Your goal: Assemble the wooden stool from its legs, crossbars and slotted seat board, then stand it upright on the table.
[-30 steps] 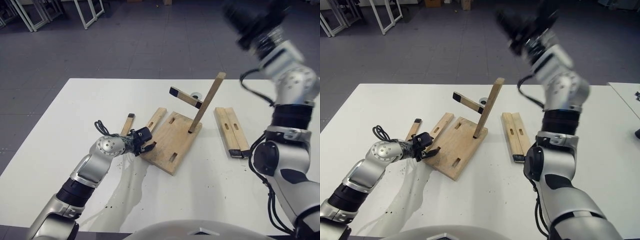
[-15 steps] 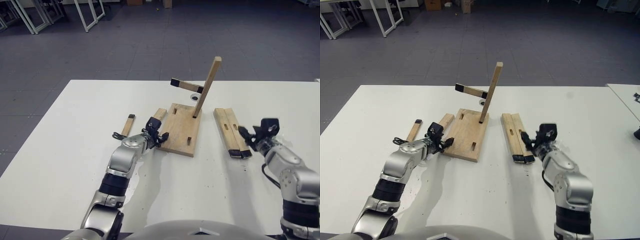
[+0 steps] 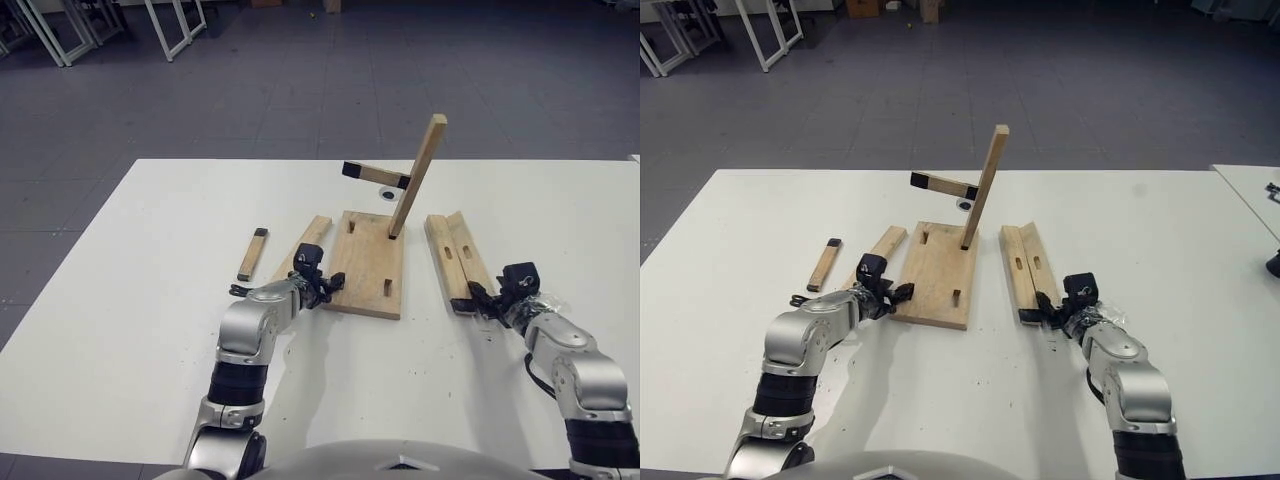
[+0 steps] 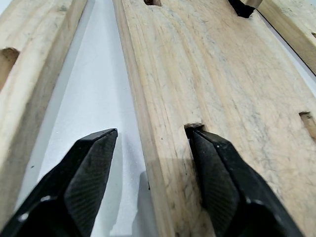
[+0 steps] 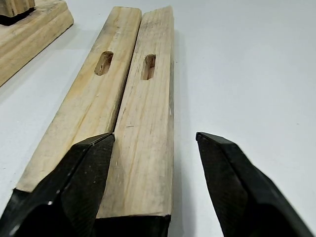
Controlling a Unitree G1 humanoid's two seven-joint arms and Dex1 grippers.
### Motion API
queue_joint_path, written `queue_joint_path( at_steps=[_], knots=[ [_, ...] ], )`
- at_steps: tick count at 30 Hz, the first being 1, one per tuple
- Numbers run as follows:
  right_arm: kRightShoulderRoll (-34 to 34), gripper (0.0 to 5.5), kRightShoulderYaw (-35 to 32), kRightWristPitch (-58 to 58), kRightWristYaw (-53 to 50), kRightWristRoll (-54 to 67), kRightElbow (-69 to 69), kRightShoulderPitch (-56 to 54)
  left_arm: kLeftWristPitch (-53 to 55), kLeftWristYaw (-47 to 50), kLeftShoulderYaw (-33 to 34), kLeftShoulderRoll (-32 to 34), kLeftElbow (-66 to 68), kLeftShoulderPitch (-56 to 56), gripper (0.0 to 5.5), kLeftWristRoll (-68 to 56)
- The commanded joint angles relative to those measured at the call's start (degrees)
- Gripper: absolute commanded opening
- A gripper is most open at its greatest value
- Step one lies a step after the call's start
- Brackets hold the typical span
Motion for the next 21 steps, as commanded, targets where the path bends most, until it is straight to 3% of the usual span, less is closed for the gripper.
queue_joint_path(
  at_steps=[1, 4, 14, 17, 21],
  knots=[
    [-1.1, 3.04, 0.8, 3.1, 1.9, 0.1, 0.5, 0.7, 0.8, 1.0, 1.2, 0.7, -2.0, -1.1, 2.79, -0.7],
    [-0.5, 3.04, 0.4, 4.1, 2.1, 0.3, 0.9, 0.7, 0.7, 1.0, 1.3, 1.0, -2.3, -0.9, 2.79, -1.1],
    [5.7, 1.11, -7.9, 6.1, -1.6, 5.0, 2.9, -3.6, -2.4, -1.6, 4.1, 1.7, -8.3, -0.5, 2.79, -5.3],
    [7.1, 1.02, -15.1, 6.3, 1.6, 14.1, 1.2, -8.6, -4.3, -5.0, 8.1, 0.6, -10.0, -1.4, 2.79, -11.3],
    [4.9, 1.02, -28.6, 15.0, 8.6, 44.4, -1.7, -17.4, -2.0, -11.6, 14.3, -2.5, -12.0, 0.3, 3.16, -26.4]
  ],
)
